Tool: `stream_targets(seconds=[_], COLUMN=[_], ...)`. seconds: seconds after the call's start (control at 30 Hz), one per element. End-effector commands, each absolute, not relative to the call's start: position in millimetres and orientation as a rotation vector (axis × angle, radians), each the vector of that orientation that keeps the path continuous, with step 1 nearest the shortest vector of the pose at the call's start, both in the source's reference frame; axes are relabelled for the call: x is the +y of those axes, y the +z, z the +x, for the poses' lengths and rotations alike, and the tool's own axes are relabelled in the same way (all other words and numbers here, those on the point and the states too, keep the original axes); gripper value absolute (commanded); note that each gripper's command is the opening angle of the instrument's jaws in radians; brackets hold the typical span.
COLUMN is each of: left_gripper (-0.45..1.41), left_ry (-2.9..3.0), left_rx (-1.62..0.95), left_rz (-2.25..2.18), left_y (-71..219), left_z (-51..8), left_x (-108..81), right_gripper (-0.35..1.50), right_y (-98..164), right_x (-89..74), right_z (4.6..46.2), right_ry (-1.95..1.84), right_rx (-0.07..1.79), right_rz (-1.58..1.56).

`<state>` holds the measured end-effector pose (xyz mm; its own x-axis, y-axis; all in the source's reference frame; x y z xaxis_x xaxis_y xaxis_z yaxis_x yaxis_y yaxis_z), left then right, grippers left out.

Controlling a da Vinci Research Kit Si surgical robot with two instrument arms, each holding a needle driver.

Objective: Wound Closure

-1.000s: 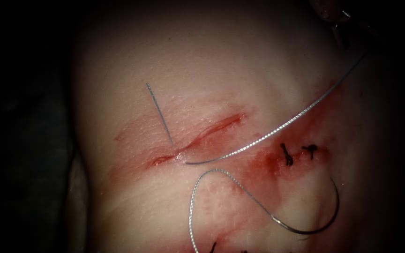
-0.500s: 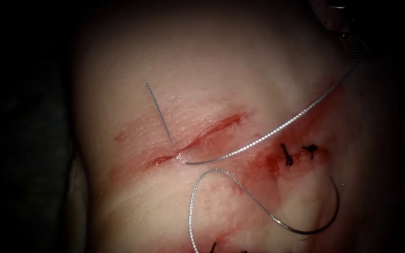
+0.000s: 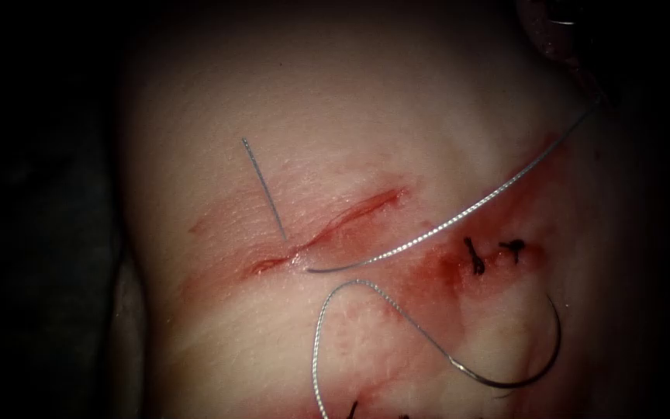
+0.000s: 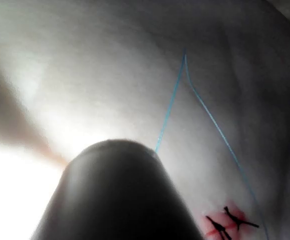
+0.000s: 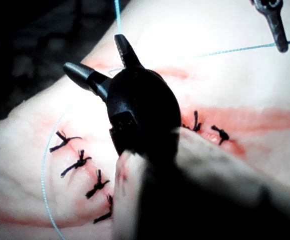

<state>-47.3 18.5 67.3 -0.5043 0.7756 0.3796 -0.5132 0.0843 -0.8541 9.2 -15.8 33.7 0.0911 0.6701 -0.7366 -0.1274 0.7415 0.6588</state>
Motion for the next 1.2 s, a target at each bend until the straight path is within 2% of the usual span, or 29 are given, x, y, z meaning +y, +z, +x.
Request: stream_targets(seconds=[0.03,0.13,0.17,0.2,0.27,0.3,0.4,0.43,0.6,0.63,0.77,0.9,1.2], left_gripper=[-0.45,-0.45,-0.45,-0.45,-0.45,-0.45,-0.45,-0.45,-0.45,-0.45,-0.45,-0.45,-0.45], left_ry=[1.611,1.578,1.536,1.536,1.491,1.491,1.435,1.41,1.341,1.303,1.271,1.273,1.253], left_rx=[-1.358,-1.351,-1.343,-1.343,-1.312,-1.312,-1.246,-1.237,-1.133,-1.056,-0.943,-0.802,-0.583], left_rz=[-0.325,-0.423,-0.501,-0.501,-0.625,-0.625,-0.699,-0.719,-0.847,-0.887,-0.945,-1.122,-1.387], left_y=[67.1,65.3,63.4,63.4,60.1,60.1,56.5,55.5,49.8,47.5,46.5,47.3,51.1], left_z=[-47.3,-45.2,-42.7,-42.7,-38.2,-38.2,-34.0,-32.9,-27.5,-24.8,-22.9,-19.9,-18.6], left_x=[19.1,19.1,18.5,18.5,16.7,16.7,14.4,13.8,10.9,9.4,8.3,7.5,5.6], right_gripper=[1.0,0.96,0.71,0.71,0.17,0.17,-0.26,-0.35,-0.35,-0.35,-0.35,-0.35,-0.35], right_y=[34.0,34.0,34.1,34.1,34.8,34.8,36.3,36.8,40.3,43.2,45.6,48.5,48.5], right_x=[-15.9,-16.1,-16.1,-16.1,-15.8,-15.8,-15.8,-15.8,-15.4,-16.2,-17.7,-19.6,-21.2], right_z=[10.1,10.4,11.1,11.1,13.2,13.2,15.8,16.5,19.6,22.0,24.3,30.4,35.8], right_ry=[0.627,0.627,0.631,0.631,0.649,0.649,0.711,0.724,0.798,0.807,0.787,0.755,0.683], right_rx=[1.364,1.364,1.363,1.363,1.358,1.358,1.342,1.34,1.325,1.323,1.329,1.451,1.53], right_rz=[0.492,0.491,0.486,0.486,0.472,0.472,0.475,0.454,0.428,0.404,0.41,0.433,0.493])
